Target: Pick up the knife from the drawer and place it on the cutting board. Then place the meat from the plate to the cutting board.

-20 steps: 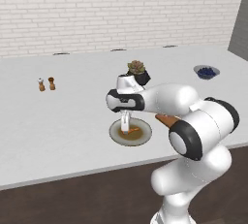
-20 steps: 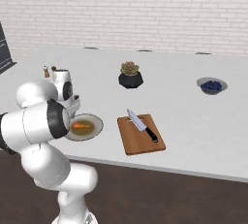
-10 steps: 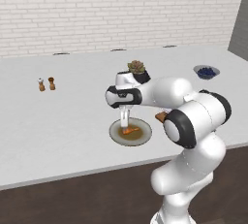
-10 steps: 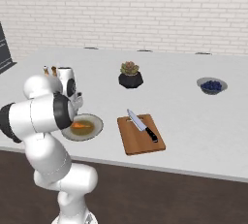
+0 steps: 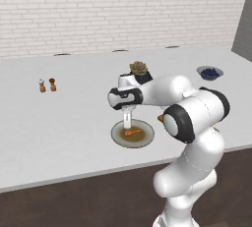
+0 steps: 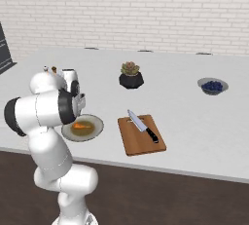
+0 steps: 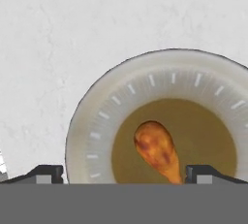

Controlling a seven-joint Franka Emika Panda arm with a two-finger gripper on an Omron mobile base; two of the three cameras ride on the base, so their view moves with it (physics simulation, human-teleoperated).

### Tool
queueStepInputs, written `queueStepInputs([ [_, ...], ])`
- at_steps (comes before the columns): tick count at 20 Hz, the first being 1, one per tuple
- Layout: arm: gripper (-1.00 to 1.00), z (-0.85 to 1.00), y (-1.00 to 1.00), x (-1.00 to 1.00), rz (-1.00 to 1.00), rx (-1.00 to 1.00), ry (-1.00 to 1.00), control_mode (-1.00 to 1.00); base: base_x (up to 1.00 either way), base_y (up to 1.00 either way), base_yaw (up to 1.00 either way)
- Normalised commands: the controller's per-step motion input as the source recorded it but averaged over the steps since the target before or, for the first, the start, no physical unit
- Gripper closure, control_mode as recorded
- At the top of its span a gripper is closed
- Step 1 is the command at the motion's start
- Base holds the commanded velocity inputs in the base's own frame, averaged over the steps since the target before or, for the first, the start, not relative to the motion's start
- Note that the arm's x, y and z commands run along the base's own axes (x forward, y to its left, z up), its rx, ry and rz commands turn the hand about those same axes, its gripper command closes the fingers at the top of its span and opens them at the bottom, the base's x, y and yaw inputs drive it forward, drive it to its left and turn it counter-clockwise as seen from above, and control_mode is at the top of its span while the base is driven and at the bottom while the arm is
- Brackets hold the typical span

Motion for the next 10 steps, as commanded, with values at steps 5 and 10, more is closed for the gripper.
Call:
queueStepInputs([
  [5,-1.00,-0.19,-0.06,0.10,0.01,0.00,0.00,-1.00,0.00,0.00,0.00],
  [10,-1.00,-0.26,0.00,0.10,0.02,0.00,0.01,-1.00,0.00,0.00,0.00],
])
